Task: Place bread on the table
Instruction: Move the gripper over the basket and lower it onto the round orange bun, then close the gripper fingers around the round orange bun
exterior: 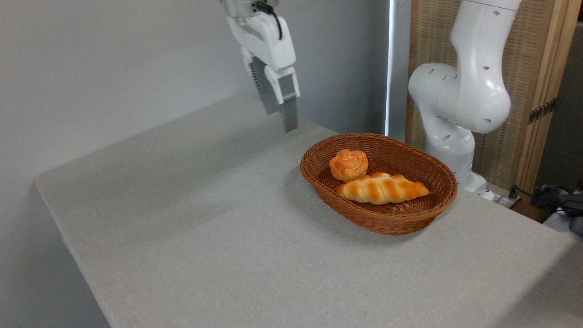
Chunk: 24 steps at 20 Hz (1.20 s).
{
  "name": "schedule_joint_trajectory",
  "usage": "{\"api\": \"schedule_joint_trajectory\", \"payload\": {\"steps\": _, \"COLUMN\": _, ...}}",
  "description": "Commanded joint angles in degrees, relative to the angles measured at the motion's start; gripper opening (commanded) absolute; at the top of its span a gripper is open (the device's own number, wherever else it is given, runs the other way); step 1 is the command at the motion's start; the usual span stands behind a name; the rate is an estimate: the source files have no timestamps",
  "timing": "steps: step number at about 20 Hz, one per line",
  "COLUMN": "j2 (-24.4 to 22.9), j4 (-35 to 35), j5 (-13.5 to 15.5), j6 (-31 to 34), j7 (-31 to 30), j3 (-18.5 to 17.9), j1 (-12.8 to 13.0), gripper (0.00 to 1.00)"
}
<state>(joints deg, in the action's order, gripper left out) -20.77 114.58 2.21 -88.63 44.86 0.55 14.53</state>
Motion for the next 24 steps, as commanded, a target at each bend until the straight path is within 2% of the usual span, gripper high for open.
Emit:
{"api": "schedule_joint_trajectory", "payload": {"steps": 1, "j2": -8.13, "j4": 8.55, "j5": 0.07, "j6": 0.56, "j7": 1.72, "j3": -5.29, "j1": 5.94, "gripper": 1.00}}
{"api": "schedule_joint_trajectory", "payload": {"steps": 4, "j2": -10.94, "j4": 12.24, "j5": 0.07, "j6": 0.82, "j7": 1.81, "j3": -5.38, "j1": 6.91, "gripper": 1.00}}
{"api": "schedule_joint_trajectory", "payload": {"steps": 5, "j2": -11.74, "j4": 13.56, "j5": -0.19, "j6": 0.82, "j7": 1.72, "j3": -5.38, "j1": 8.22, "gripper": 1.00}}
{"api": "schedule_joint_trajectory", "payload": {"steps": 9, "j2": -14.55, "j4": 17.51, "j5": -4.93, "j6": 0.82, "j7": 1.81, "j3": -5.38, "j1": 11.12, "gripper": 1.00}}
{"api": "schedule_joint_trajectory", "payload": {"steps": 10, "j2": -14.82, "j4": 18.22, "j5": -5.20, "j6": 0.82, "j7": 1.81, "j3": -5.38, "j1": 11.39, "gripper": 1.00}}
{"api": "schedule_joint_trajectory", "payload": {"steps": 15, "j2": -15.00, "j4": 21.83, "j5": -5.29, "j6": 0.74, "j7": 3.39, "j3": -5.12, "j1": 12.19, "gripper": 1.00}}
{"api": "schedule_joint_trajectory", "payload": {"steps": 18, "j2": -15.17, "j4": 24.37, "j5": -5.55, "j6": 0.74, "j7": 6.89, "j3": -4.94, "j1": 12.10, "gripper": 1.00}}
{"api": "schedule_joint_trajectory", "payload": {"steps": 24, "j2": -15.70, "j4": 27.36, "j5": -5.99, "j6": -0.31, "j7": 7.26, "j3": -4.59, "j1": 12.19, "gripper": 1.00}}
